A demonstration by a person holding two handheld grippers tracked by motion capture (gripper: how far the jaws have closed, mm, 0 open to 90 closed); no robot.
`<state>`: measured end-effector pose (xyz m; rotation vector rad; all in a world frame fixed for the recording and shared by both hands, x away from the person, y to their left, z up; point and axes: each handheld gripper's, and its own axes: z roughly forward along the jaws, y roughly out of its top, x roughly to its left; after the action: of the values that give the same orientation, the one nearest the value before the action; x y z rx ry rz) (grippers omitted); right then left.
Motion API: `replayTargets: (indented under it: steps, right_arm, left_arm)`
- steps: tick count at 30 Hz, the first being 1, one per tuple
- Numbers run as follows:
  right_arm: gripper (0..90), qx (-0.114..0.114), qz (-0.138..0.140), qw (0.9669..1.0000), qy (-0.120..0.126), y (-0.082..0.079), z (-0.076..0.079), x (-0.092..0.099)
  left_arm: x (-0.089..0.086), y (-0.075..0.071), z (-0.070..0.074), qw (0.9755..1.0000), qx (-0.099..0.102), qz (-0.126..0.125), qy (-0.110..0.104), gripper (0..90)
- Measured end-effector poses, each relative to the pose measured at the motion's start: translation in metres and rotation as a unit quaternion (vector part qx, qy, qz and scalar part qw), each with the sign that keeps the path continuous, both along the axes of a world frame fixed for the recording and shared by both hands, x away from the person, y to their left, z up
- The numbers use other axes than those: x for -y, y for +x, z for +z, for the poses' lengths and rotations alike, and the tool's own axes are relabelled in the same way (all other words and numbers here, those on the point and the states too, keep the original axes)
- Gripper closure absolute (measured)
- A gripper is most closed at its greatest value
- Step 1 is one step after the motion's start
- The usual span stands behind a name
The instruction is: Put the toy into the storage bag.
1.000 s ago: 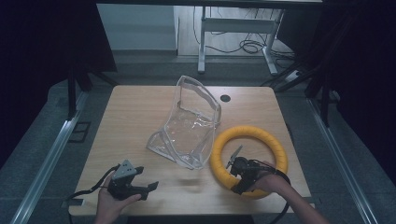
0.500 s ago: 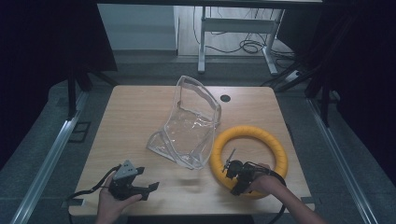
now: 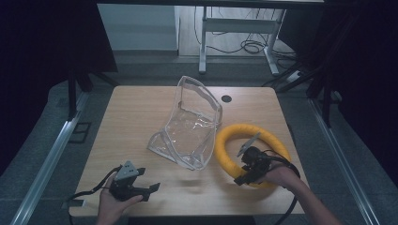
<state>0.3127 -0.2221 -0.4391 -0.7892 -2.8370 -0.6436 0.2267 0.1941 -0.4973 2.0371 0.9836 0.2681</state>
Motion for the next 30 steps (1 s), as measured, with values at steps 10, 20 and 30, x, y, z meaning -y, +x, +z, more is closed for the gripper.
replayTargets:
  steps: [10,20,30]
  right_arm:
    - [51.0,0.020,-0.043,0.9936,0.102,0.007,0.030,0.031]
    - [51.0,0.044,-0.077,0.9831,0.160,0.009,0.050,0.055]
    - [51.0,0.077,-0.112,0.9668,0.216,0.012,0.067,0.074]
  left_arm:
    - [0.001,0.001,-0.001,1.0000,-0.002,-0.002,0.000,17.1]
    - [0.001,0.001,-0.001,1.0000,-0.001,-0.002,-0.001,17.1]
    - [0.001,0.001,-0.001,1.0000,0.001,-0.002,0.000,17.1]
